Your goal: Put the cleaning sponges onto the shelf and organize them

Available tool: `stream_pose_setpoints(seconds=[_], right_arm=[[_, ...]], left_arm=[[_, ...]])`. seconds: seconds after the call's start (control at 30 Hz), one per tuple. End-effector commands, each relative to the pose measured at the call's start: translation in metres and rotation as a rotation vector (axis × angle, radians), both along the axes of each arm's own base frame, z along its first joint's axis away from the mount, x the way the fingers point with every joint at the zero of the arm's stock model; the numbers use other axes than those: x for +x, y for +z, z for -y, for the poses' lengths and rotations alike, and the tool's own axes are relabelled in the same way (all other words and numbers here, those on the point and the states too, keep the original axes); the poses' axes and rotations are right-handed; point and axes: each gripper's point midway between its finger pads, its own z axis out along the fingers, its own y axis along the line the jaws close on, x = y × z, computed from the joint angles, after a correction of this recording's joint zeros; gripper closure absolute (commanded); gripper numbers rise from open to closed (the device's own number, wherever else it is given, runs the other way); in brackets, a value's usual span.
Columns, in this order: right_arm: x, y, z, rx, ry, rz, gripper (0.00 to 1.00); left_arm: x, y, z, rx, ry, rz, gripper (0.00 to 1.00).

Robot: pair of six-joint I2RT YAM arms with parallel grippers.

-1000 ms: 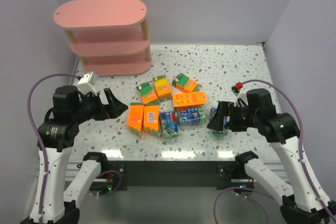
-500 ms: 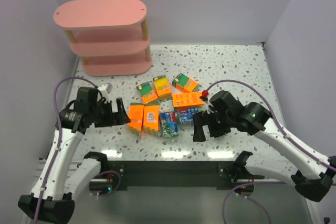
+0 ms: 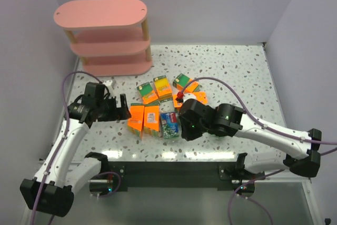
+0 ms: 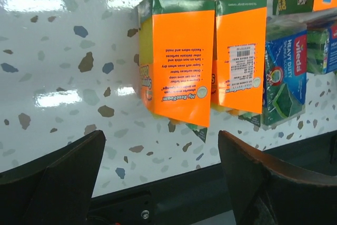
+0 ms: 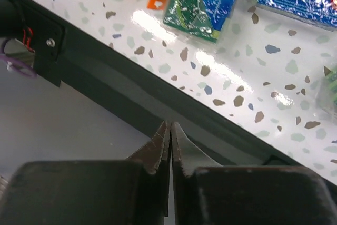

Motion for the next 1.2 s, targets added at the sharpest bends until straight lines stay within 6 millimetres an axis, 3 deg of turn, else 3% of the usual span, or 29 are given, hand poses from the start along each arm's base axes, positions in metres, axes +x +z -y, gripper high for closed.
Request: stream_pose_setpoints(seconds=[0.0,0.07,0.1,0.2,0.37,0.4,0.43,0.53,0.67,0.77,1.17], right_arm=[[0.020,0.016,-0.042,0.044,-0.056,0.100,1.00],[0.025,0.019,-0.060,0.033,-0.044,0.118,1.00],[0.026,0.008,-0.070,-0.006,-0.032,0.123,1.00],[0.039,0.008,-0.092,-0.013,-0.052,0.159,1.00],[0.061,-0.008,-0.130,-0.067,-0.066,0.200,1.00],[0.065,-0.002,-0.139,-0.051,-0.062,0.211,1.00],[0.069,-0.013,-0.146,-0.082,-0.061,0.216,1.00],[0.078,-0.016,-0.161,-0.087,-0.058,0.224,1.00],[0.097,-0.050,-0.169,-0.139,-0.083,0.178,1.00],[0.102,-0.062,-0.179,-0.124,-0.066,0.145,1.00],[0.113,-0.082,-0.201,-0.085,-0.041,0.095,1.00]], left_arm=[[0.019,0.057,-0.011,0.012,0.079,0.215,0.08],[0.013,0.078,-0.012,-0.006,0.098,0.266,0.15],[0.010,0.083,-0.012,-0.021,0.107,0.274,0.18],[-0.002,0.095,-0.013,-0.047,0.130,0.300,0.30],[-0.023,0.113,-0.016,-0.097,0.172,0.344,0.45],[-0.028,0.117,-0.017,-0.102,0.177,0.355,0.46],[-0.031,0.119,-0.018,-0.107,0.182,0.361,0.46],[-0.039,0.124,-0.019,-0.115,0.188,0.367,0.48],[-0.045,0.123,-0.020,-0.109,0.184,0.357,0.47],[-0.049,0.123,-0.022,-0.102,0.186,0.356,0.46],[-0.056,0.139,-0.032,-0.080,0.214,0.398,0.44]])
